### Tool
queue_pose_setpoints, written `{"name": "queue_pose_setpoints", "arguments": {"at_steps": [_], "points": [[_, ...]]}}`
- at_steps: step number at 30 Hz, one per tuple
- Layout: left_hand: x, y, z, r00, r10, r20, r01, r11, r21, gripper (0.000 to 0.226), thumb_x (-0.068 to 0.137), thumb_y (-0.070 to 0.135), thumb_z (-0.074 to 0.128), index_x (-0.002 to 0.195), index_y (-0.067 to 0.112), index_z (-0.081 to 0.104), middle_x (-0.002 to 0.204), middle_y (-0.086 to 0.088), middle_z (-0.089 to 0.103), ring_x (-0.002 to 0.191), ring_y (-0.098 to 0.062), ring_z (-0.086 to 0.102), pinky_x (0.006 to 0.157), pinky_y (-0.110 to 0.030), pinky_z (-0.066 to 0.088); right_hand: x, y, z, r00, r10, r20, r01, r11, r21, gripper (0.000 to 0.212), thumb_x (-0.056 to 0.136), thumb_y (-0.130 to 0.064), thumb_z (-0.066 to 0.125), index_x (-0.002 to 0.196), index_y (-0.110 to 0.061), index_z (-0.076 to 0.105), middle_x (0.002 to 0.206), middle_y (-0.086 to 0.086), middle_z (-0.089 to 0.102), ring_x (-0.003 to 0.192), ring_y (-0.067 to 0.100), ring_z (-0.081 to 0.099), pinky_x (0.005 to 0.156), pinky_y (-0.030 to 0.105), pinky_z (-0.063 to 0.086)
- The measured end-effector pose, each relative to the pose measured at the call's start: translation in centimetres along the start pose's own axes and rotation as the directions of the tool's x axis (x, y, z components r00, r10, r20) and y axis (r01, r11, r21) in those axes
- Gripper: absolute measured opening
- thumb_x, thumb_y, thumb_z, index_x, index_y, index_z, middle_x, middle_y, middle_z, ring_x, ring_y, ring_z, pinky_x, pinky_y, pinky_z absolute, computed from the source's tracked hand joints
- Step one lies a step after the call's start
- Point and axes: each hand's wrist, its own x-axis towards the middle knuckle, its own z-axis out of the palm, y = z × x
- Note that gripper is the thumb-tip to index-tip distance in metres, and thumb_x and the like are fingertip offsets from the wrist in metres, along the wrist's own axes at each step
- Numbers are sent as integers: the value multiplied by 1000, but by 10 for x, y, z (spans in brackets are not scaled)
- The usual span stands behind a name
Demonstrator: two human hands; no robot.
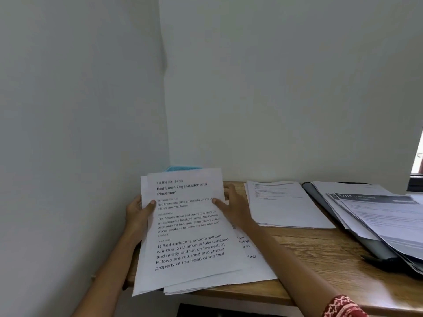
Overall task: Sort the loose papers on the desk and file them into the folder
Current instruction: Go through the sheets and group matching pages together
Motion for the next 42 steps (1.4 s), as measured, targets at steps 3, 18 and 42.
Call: {"name": "queue_pose_setpoints", "arguments": {"at_steps": [3,18,42], "points": [[1,1,7,997,38,-64,-44,993,-107,18,93,-2,50,107,7,56,95,-8,63,79,-19,62,55,-23,57,2,-9,-6,994,93,59,-103,975,196,38,89,-26,65,122,-15,52,103,-11,62,84,8,64,73,23,54],[-8,-25,38,995,-10,99,-69,648,759,48,77,13,74,120,9,54,120,-9,58,107,-22,55,85,-30,44,-11,58,-162,912,341,-226,-387,900,-204,32,93,-15,56,123,-5,56,119,14,63,101,29,60,81,31,45],[2,1,68,937,-350,10,297,810,507,34,88,2,60,120,-8,51,122,-20,56,112,-33,54,80,-34,42,-15,10,-16,968,28,251,103,862,-497,23,88,-32,63,99,-12,68,102,4,68,96,18,60,74,23,39]]}}
